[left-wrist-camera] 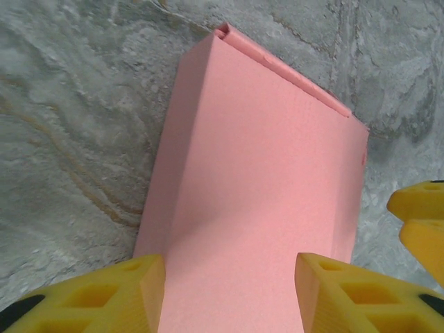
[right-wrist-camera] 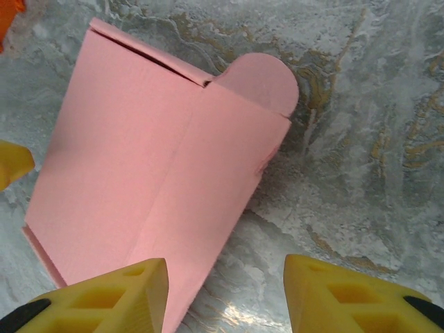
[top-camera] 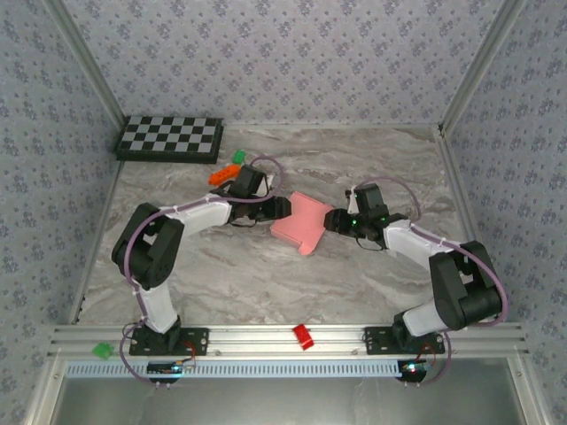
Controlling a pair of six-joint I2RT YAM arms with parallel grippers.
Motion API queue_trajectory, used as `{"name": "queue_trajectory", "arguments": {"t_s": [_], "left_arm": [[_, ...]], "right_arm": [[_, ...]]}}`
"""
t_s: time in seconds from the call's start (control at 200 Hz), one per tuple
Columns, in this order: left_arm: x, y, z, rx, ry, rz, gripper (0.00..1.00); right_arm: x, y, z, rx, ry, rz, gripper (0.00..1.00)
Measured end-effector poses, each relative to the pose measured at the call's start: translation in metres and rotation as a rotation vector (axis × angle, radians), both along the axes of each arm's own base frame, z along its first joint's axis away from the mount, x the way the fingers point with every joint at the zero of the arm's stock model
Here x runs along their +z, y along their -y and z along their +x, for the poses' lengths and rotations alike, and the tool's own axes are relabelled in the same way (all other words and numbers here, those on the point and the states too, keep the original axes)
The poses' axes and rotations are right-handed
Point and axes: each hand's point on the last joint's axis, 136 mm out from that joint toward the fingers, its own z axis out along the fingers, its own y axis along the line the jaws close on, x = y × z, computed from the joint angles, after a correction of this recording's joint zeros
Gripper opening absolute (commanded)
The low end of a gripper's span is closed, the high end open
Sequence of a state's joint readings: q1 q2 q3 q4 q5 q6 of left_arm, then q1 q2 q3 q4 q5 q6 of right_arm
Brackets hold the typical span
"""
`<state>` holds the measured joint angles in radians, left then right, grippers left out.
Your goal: Fold the paper box
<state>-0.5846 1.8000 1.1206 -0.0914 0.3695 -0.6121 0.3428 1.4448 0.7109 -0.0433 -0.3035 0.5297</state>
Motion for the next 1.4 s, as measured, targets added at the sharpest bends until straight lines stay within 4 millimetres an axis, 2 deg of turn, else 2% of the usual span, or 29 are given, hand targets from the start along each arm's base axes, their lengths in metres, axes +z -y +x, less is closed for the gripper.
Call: {"name": "queue_trajectory", "arguments": {"t_s": [0.135, 0.25, 0.465, 0.61, 0.805, 1.02, 1.249, 1.399], "left_arm": [[0.008, -0.009, 0.005, 0.034, 0.026, 0.020, 0.56], [0.006, -0.014, 0.010, 0.043, 0.027, 0.030, 0.56], [0.001, -0.003, 0.024, 0.011, 0.023, 0.020, 0.55], [-0.010, 0.003, 0.021, -0.022, -0.010, 0.010, 0.52], [-0.014, 0.008, 0.016, -0.039, -0.038, -0.013, 0.32], [-0.021, 0.009, 0.007, -0.053, -0.072, -0.029, 0.31], [-0.028, 0.005, 0.004, -0.046, -0.084, -0.014, 0.35], [-0.028, 0.002, 0.006, -0.032, -0.085, -0.011, 0.29]], "right_arm": [[0.008, -0.005, 0.006, -0.008, 0.015, 0.059, 0.54], [0.012, -0.010, 0.009, -0.015, 0.029, 0.120, 0.57], [-0.004, -0.014, 0.005, -0.055, -0.021, 0.191, 0.63], [-0.011, -0.016, 0.004, -0.064, -0.042, 0.207, 0.64], [-0.018, -0.023, 0.006, -0.054, -0.058, 0.240, 0.62], [-0.017, -0.031, 0.008, -0.037, -0.051, 0.286, 0.60], [-0.015, -0.036, 0.010, -0.022, -0.040, 0.317, 0.55], [-0.015, -0.038, 0.011, -0.014, -0.035, 0.326, 0.48]]}}
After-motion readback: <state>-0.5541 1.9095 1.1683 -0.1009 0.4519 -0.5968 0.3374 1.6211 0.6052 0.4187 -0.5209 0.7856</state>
